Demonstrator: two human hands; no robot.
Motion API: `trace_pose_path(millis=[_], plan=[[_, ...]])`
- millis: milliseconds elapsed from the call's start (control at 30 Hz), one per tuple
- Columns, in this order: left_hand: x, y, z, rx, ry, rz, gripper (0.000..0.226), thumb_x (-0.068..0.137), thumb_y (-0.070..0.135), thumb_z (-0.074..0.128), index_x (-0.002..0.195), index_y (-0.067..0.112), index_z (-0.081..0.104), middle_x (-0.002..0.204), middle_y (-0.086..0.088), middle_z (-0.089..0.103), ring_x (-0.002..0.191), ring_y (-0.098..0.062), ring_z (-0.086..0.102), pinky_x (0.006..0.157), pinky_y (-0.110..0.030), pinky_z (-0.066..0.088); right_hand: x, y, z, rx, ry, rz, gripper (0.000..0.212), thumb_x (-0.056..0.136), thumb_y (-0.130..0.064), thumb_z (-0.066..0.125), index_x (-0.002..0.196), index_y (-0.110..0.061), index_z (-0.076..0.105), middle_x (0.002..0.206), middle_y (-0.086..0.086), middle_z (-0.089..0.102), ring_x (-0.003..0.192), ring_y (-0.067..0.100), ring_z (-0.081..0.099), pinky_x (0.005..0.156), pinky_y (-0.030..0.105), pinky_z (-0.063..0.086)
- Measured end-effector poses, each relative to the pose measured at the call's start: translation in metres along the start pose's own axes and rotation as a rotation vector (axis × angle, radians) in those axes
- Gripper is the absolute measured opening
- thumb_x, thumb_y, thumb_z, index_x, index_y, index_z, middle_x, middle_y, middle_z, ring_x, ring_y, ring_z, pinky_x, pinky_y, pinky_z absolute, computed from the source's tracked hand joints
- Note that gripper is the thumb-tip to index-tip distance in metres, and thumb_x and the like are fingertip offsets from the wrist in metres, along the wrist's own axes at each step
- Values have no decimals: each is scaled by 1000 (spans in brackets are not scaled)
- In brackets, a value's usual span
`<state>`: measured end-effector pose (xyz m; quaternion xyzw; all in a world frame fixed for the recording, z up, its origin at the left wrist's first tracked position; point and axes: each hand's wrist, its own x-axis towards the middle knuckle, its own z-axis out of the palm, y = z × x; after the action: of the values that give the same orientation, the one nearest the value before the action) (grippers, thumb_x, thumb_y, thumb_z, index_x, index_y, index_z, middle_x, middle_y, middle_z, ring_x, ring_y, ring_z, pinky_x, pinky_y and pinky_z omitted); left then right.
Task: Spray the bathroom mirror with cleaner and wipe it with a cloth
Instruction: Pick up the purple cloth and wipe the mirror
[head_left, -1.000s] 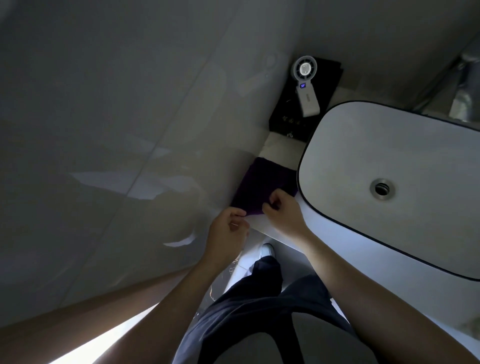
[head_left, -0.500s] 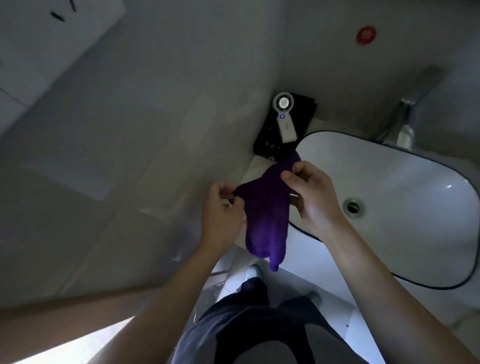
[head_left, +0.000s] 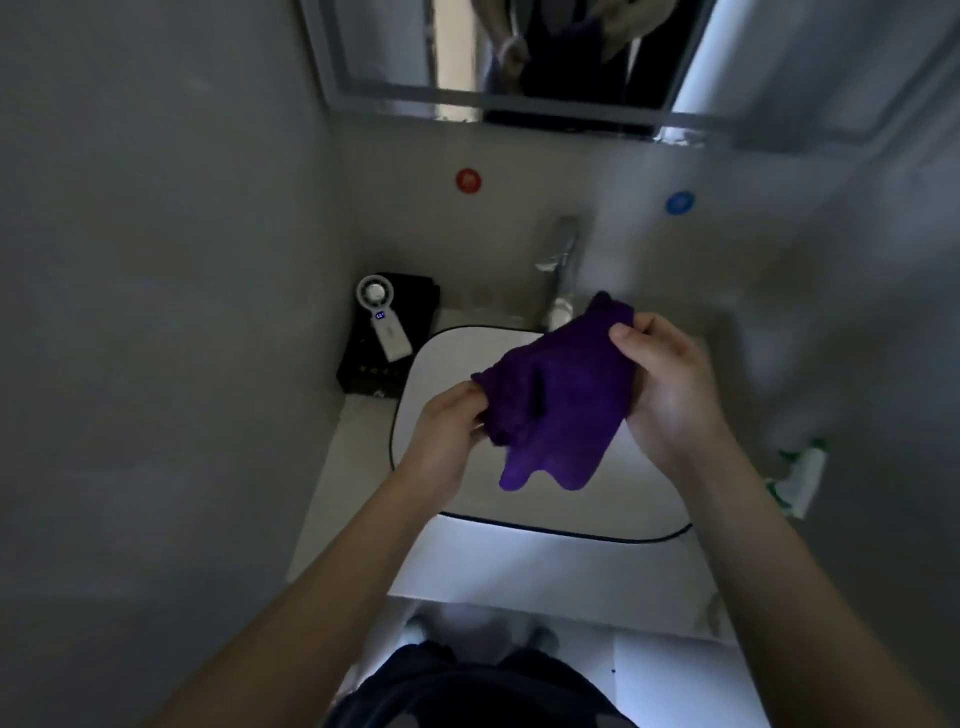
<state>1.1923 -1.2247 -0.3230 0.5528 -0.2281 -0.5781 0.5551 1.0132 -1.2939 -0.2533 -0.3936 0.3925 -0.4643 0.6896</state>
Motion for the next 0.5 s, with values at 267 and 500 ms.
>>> trace_pose_path(millis=[267,500], plan=[[-1,38,87,54,-268,29,20,100,-1,56,85,7,65,78,-3,66,68,-12,63,59,-23,53,-36,-11,-79,-896,449,-71,6,92,-22,66,91,-16,66,88,-4,64,89,21,63,85,44,53],[-9,84,123,144,-429,159,21,102,8,57,83,12,64,79,-3,69,68,-12,65,57,-22,53,-51,-35,-34,-689,281,-187,17,93,-34,69,98,-23,58,98,-5,66,88,11,66,75,29,57]])
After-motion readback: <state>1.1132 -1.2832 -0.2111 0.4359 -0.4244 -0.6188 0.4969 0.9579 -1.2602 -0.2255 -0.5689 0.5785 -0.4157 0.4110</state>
